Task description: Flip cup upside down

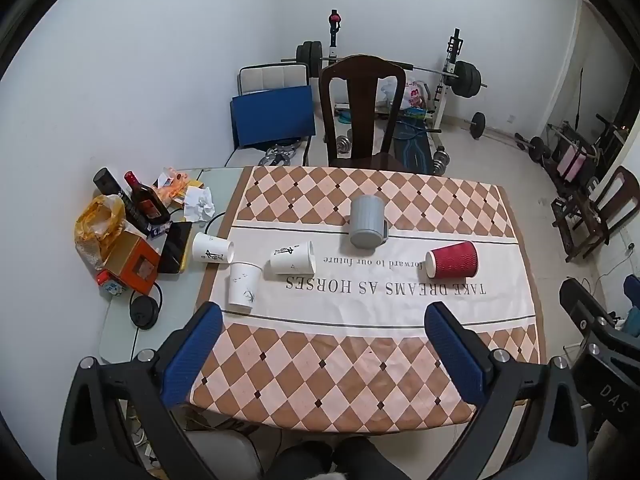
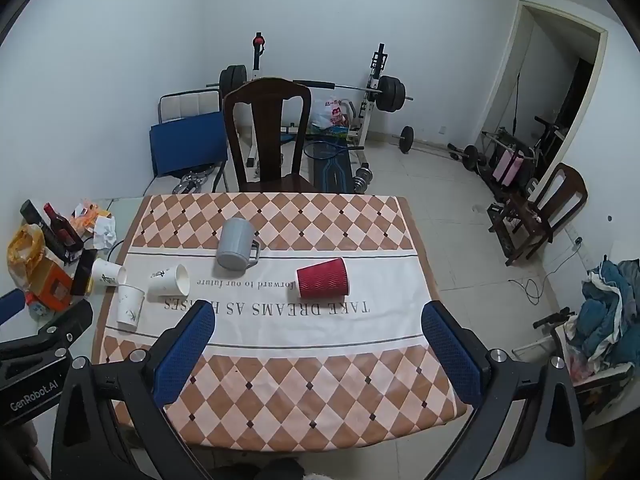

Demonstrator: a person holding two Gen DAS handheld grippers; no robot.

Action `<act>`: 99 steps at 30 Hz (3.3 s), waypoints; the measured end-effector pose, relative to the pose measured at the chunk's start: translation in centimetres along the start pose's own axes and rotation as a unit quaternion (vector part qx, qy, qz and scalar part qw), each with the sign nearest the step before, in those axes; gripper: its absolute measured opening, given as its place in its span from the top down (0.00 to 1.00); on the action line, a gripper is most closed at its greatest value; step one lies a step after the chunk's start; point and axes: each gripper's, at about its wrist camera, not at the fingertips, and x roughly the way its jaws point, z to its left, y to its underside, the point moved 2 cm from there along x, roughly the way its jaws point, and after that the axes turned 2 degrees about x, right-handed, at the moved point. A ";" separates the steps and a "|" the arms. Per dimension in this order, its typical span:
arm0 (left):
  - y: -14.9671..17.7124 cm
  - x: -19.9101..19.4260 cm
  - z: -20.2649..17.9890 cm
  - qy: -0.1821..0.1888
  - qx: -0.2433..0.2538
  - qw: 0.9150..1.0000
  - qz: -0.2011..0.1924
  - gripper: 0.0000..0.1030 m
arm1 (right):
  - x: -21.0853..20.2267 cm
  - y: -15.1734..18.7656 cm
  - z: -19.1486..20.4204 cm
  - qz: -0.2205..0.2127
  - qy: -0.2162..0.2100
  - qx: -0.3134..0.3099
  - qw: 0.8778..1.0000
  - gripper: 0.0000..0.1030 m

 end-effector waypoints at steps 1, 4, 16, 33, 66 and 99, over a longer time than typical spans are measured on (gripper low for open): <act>0.0 0.0 0.0 0.001 -0.001 1.000 -0.004 0.00 | 0.2 0.0 0.0 0.001 -0.002 0.002 1.000 0.00; 0.0 0.0 0.1 0.000 -0.003 1.000 -0.001 0.00 | 0.6 0.0 0.1 -0.001 0.001 -0.004 1.000 0.00; 0.0 -0.1 -0.1 -0.001 0.001 1.000 -0.002 0.00 | 0.7 -0.2 -0.3 0.003 0.009 -0.010 1.000 0.00; 0.0 0.0 0.0 -0.001 0.000 1.000 0.001 0.00 | 2.0 -0.2 0.2 0.009 0.013 -0.009 1.000 0.00; -0.5 0.3 0.0 0.001 -0.002 1.000 0.003 0.00 | 2.5 -0.1 0.4 0.014 0.017 -0.011 1.000 0.00; -0.6 1.7 -0.1 -0.008 -0.005 1.000 0.001 0.00 | 2.4 -0.5 0.5 0.018 0.019 -0.012 1.000 0.00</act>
